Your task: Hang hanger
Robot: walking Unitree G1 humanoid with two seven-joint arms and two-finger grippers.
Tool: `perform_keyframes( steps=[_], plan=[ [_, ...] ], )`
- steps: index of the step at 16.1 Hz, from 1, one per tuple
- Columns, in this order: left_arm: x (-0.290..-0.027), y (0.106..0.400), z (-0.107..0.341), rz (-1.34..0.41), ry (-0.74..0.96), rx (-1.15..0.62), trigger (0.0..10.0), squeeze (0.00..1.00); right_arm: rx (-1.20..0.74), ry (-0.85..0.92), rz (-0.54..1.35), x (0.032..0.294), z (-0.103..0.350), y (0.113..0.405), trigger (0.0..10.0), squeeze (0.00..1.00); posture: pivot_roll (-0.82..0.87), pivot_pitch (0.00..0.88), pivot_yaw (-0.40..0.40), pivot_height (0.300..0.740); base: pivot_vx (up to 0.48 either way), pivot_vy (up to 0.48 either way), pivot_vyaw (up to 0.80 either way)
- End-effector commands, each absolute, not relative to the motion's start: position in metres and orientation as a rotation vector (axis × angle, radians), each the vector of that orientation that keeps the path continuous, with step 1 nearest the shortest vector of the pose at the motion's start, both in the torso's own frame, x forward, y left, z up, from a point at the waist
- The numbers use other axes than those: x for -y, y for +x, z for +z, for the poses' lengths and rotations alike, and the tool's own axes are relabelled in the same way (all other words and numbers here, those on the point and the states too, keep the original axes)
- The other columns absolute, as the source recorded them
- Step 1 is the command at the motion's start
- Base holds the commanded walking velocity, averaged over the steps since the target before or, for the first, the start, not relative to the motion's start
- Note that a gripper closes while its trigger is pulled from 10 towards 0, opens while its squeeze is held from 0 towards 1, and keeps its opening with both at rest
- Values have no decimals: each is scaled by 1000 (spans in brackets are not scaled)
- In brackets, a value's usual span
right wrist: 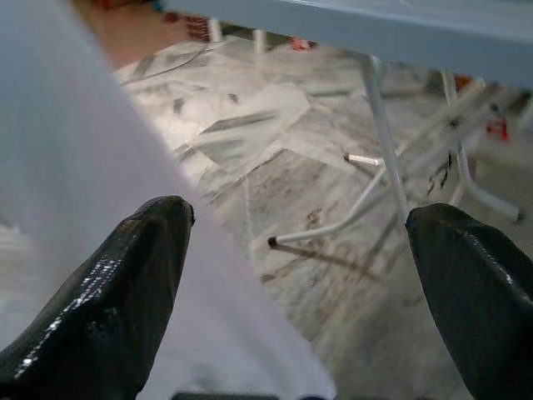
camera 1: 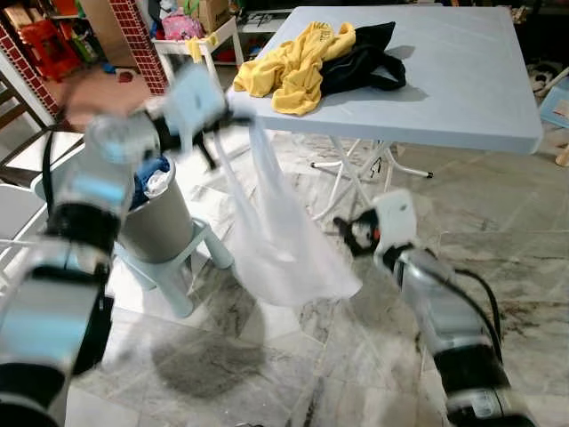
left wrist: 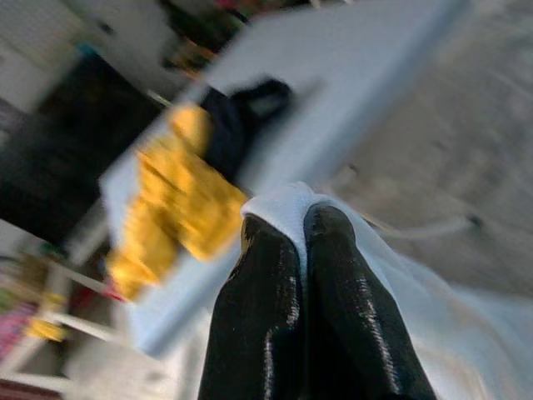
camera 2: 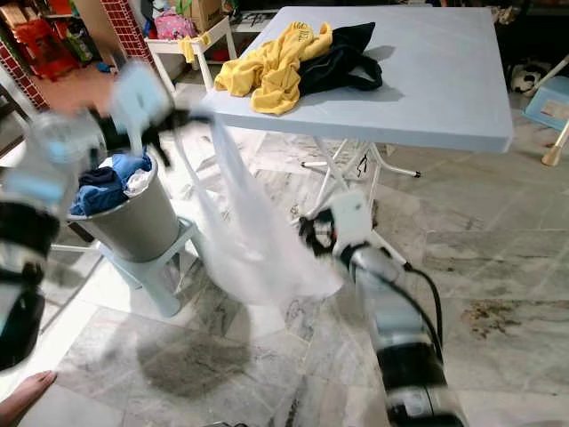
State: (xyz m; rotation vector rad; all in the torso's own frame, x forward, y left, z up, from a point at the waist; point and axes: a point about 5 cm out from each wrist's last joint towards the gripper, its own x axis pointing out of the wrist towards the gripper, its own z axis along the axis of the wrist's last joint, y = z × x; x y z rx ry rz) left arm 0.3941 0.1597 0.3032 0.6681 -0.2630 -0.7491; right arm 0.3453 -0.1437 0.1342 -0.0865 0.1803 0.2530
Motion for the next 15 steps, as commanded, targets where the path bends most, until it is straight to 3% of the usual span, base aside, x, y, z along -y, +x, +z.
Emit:
perform_keyframes(
  steps=[1, 7, 11, 15],
  plan=[
    [-165, 394, 323, -691, 699, 336, 10000, 0, -224, -37, 242, 142, 133, 348, 10000, 0, -13, 91, 160, 740, 0, 0, 0],
    [-145, 399, 340, -711, 788, 400, 10000, 0, -238, -15, 301, 149, 144, 350, 10000, 0, -18, 87, 174, 740, 0, 0, 0],
    [-137, 402, 333, -713, 871, 397, 10000, 0, -244, 22, 569, 138, 160, 337, 10000, 0, -27, 95, 187, 740, 0, 0, 0],
    [-124, 404, 335, -708, 788, 418, 10000, 0, -232, 12, 804, 125, 163, 316, 10000, 0, -30, 94, 188, 740, 0, 0, 0]
  ],
)
